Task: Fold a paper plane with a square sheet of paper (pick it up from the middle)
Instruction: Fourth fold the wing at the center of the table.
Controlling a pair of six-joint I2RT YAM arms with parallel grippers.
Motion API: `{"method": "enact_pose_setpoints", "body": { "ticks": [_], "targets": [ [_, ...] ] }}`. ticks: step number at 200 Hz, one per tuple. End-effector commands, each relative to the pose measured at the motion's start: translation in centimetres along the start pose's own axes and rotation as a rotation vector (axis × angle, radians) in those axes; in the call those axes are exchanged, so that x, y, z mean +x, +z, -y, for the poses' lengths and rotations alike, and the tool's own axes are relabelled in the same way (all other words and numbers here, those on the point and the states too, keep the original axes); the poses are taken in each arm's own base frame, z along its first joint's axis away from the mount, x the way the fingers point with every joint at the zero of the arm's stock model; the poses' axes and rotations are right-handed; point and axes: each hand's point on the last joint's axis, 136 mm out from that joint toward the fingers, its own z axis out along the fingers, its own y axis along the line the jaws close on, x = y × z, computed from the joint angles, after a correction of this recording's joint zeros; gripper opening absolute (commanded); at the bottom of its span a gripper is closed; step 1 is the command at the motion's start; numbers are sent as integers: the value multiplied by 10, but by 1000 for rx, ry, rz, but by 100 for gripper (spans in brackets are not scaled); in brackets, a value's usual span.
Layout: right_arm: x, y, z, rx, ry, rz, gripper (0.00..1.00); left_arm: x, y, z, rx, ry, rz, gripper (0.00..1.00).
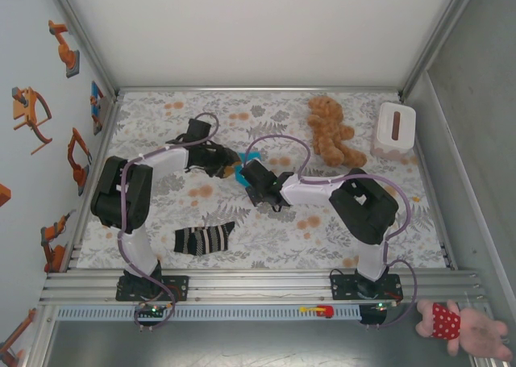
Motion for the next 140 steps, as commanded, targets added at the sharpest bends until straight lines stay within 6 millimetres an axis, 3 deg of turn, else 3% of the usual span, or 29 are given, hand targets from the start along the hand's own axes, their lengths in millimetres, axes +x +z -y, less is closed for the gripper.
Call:
{"method": "enact_pose_setpoints", "body": {
  "ticks": [1,21,55,109,140],
  "targets": [
    [-6,-10,-14,-74,1,26,0,-21,-30,12,62,20,88,42],
    [-5,-10,-22,-132,24,12,0,-30,-42,5,76,8,135,47],
    [-5,-11,-31,-234,86,-14,0,-27,-53,-13,94,-18,193,51],
    [-5,-12,-31,-360,226,-71,0,-6,-61,-30,128,-23,228,55],
    [-2,-10,-30,-418,295,-108,0,12,-53,-33,144,-7,202,55]
  ]
}}
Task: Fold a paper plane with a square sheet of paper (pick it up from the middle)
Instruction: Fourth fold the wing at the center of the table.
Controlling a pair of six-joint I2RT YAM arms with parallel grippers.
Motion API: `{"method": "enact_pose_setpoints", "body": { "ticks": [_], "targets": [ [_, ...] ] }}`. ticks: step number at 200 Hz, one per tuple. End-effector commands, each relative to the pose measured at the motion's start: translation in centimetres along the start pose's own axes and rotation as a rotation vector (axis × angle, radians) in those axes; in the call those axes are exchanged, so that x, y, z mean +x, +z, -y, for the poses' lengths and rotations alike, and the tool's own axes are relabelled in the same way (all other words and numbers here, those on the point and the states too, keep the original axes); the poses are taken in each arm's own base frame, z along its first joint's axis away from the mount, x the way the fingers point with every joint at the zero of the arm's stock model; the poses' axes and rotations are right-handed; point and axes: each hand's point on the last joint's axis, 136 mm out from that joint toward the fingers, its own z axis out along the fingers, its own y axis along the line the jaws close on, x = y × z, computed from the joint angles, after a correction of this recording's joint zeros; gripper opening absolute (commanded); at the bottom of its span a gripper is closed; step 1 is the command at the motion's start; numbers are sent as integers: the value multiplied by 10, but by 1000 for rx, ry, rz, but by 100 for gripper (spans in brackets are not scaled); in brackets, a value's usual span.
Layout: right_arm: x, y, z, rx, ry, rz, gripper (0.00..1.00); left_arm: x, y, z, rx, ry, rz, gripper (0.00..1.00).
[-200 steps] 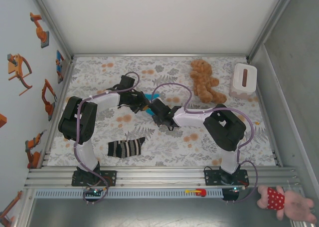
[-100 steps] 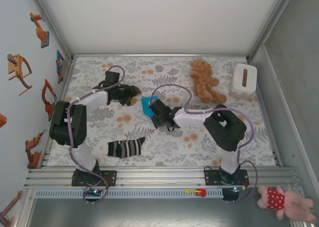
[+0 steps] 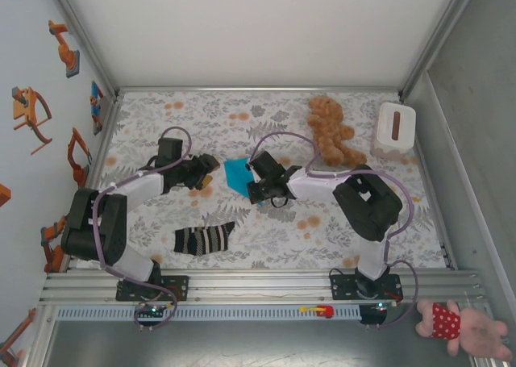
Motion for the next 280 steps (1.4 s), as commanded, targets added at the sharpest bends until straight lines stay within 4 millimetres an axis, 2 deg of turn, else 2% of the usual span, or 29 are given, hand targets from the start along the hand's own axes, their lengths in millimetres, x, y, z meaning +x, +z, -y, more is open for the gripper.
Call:
{"method": "enact_pose_setpoints", "body": {
  "ticks": [1,58,103,150,218,280],
  "targets": [
    [0,-5,-8,-89,78,-19,0,9,0,12,57,26,4,55],
    [-1,-6,-7,-222,193,-39,0,48,31,25,102,104,-100,52],
    [1,-5,-2,-287,266,-43,0,60,53,25,125,109,-162,51],
    [4,-6,1,-323,300,-44,0,61,61,37,170,118,-184,51],
    [8,-4,5,-380,346,-35,0,62,69,37,163,143,-200,50],
    [10,-2,10,-416,379,-26,0,63,77,26,87,205,-224,50]
  ]
}}
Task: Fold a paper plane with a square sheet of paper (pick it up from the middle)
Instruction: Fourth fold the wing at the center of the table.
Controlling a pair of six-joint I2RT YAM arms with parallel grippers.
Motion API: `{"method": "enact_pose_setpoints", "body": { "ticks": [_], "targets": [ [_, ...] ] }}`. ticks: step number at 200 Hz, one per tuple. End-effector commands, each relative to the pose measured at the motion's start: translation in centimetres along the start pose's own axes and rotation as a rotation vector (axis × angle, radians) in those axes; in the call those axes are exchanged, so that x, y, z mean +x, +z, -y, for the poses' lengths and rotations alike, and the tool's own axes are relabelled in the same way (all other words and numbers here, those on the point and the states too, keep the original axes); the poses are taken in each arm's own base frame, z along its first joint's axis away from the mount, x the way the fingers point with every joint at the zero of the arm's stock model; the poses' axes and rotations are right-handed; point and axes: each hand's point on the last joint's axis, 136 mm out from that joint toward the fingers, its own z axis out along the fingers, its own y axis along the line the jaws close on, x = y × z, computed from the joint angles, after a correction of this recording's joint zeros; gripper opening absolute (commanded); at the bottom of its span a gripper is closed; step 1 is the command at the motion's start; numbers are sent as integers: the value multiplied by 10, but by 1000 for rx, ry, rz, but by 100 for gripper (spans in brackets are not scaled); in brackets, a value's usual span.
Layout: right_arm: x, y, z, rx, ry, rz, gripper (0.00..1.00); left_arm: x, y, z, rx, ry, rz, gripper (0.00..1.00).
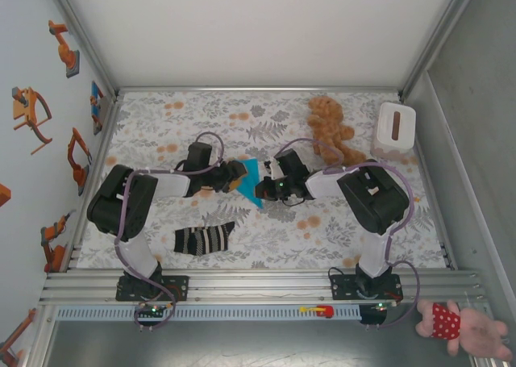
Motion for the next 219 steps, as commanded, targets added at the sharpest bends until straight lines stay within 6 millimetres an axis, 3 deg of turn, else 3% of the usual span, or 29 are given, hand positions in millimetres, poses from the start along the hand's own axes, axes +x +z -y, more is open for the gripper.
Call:
{"method": "enact_pose_setpoints", "body": {
  "ticks": [1,64,118,170,219],
  "targets": [
    [0,2,2,-32,20,0,0,5,6,-4,-33,43,-39,50],
    [1,3,4,-35,31,-2,0,2,13,-10,-69,38,-47,44],
    [4,4,8,-26,35,-6,0,4,16,-29,-181,10,-54,45],
    [0,-1,4,-19,29,14,0,11,11,-60,-364,-8,-64,46],
    [-5,-12,2,10,8,57,8,23,9,-89,-517,-56,-104,48]
  ]
}}
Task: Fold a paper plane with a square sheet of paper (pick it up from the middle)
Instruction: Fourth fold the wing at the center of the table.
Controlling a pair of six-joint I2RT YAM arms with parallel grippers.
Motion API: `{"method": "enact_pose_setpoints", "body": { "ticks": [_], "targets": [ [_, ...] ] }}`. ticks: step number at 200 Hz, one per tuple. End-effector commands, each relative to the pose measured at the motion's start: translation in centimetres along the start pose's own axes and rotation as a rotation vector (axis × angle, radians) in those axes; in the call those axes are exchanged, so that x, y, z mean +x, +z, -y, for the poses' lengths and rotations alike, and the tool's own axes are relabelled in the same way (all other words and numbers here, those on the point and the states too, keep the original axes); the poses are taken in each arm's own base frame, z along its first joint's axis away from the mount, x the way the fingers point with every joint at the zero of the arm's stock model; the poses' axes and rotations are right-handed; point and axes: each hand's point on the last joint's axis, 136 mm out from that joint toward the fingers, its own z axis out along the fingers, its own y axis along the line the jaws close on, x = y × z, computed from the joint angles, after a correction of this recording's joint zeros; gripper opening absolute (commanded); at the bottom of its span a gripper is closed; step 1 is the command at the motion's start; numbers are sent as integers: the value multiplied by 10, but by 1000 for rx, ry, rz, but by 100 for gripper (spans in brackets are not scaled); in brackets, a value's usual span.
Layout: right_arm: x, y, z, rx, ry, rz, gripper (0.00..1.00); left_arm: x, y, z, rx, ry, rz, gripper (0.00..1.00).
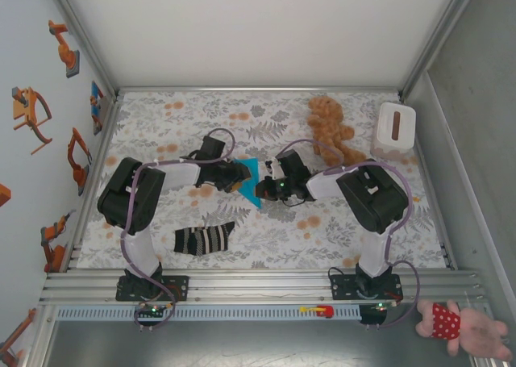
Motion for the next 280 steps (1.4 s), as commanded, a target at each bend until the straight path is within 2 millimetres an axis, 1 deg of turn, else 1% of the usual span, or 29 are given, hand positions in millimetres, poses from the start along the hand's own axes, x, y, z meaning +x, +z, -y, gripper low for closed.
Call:
{"method": "enact_pose_setpoints", "body": {
  "ticks": [1,36,72,85,137,185,215,234,249,280],
  "targets": [
    [-2,-11,1,26,-3,30,8,25,11,-67,-265,-74,-80,48],
    [0,-10,5,35,2,28,10,33,16,-85,-351,-110,-118,50],
    [3,-7,11,45,15,15,10,38,17,-94,-386,-126,-132,50],
    [4,-5,12,45,18,10,10,38,17,-93,-384,-123,-131,51],
    [3,1,7,8,3,-10,12,40,18,-93,-381,-125,-140,51],
    [-2,-1,3,18,-30,-7,15,40,18,-93,-380,-126,-142,51],
    [-10,-7,1,64,-60,13,16,40,18,-93,-380,-128,-143,51],
    [-14,-14,0,109,-80,37,20,41,18,-94,-382,-128,-145,51],
    [-12,-16,2,146,-94,41,23,41,19,-94,-382,-131,-147,51],
    [-10,-18,-1,208,-136,60,24,41,19,-93,-378,-131,-148,51]
  ]
}}
